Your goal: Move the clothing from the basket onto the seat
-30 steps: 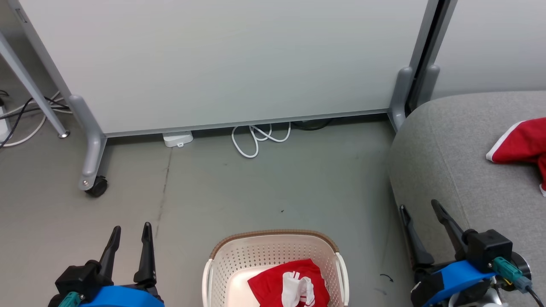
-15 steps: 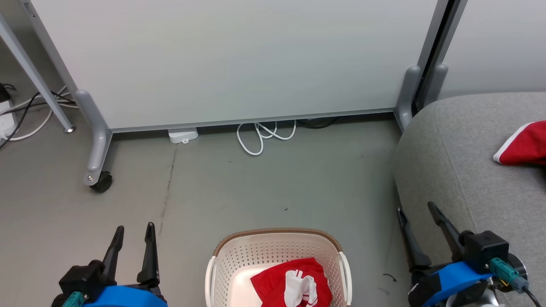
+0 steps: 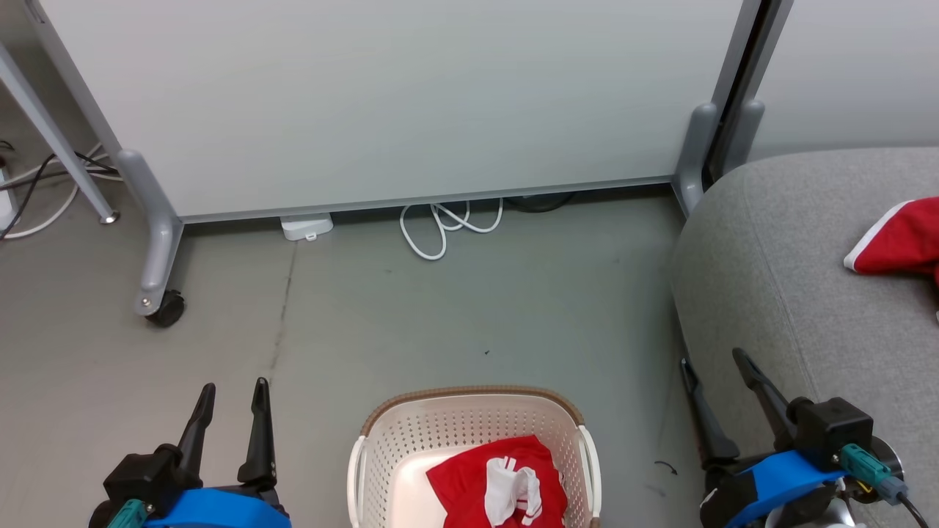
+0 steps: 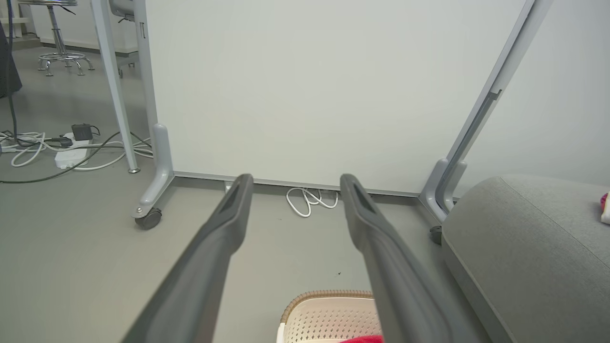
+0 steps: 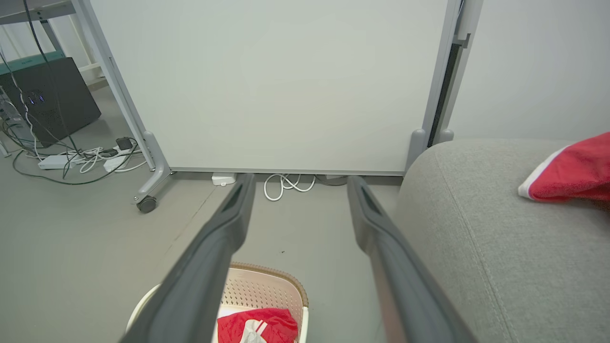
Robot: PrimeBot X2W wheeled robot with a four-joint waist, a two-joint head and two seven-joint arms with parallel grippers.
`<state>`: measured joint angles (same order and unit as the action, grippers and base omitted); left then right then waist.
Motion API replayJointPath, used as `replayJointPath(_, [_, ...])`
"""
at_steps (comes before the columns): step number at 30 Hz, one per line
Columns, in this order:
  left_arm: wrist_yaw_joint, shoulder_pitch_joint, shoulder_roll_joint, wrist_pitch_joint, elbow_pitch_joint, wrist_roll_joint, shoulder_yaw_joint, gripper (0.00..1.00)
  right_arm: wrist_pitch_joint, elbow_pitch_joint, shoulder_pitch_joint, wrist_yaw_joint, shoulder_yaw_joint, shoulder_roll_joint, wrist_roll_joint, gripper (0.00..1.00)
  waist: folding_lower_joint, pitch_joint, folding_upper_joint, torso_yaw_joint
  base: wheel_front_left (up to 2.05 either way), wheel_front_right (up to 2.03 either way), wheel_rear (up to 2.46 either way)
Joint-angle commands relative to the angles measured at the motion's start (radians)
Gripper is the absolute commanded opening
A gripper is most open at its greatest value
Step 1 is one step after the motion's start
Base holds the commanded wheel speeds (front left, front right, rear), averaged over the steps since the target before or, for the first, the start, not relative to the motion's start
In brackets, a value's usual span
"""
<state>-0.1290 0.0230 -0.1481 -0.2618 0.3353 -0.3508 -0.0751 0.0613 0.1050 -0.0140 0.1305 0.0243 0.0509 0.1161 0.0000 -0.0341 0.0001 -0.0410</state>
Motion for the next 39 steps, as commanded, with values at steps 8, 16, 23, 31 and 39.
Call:
replayJointPath(8, [-0.002, 0.047, 0.006, -0.005, 0.043, -0.009, -0.028, 1.00, 0.001, -0.008, -0.030, 0.000, 0.028, -0.001, 0.009, 1.00, 0.0000, -0.070, -0.0001, 0.043, 0.00, 0.00, 0.00])
replayJointPath(16, [-0.002, 0.116, 0.017, -0.005, 0.138, -0.030, -0.071, 1.00, 0.006, -0.007, -0.076, 0.000, 0.076, 0.000, 0.013, 1.00, 0.0000, -0.181, -0.0001, 0.128, 0.00, 0.00, 0.00])
replayJointPath(23, [-0.002, 0.219, 0.017, -0.004, 0.254, -0.051, -0.168, 1.00, 0.028, -0.012, -0.121, 0.000, 0.095, -0.001, 0.021, 1.00, 0.0000, -0.306, -0.0001, 0.193, 0.00, 0.00, 0.00])
replayJointPath(31, [-0.002, 0.374, 0.009, 0.004, 0.440, -0.076, -0.282, 1.00, 0.046, -0.022, -0.170, 0.000, 0.114, -0.001, 0.025, 1.00, 0.0000, -0.467, -0.0001, 0.259, 0.00, 0.00, 0.00])
replayJointPath(39, [-0.002, 0.520, 0.002, 0.022, 0.571, -0.117, -0.381, 1.00, 0.074, -0.032, -0.199, 0.000, 0.122, -0.001, 0.036, 1.00, 0.0000, -0.613, -0.0001, 0.301, 0.00, 0.00, 0.00])
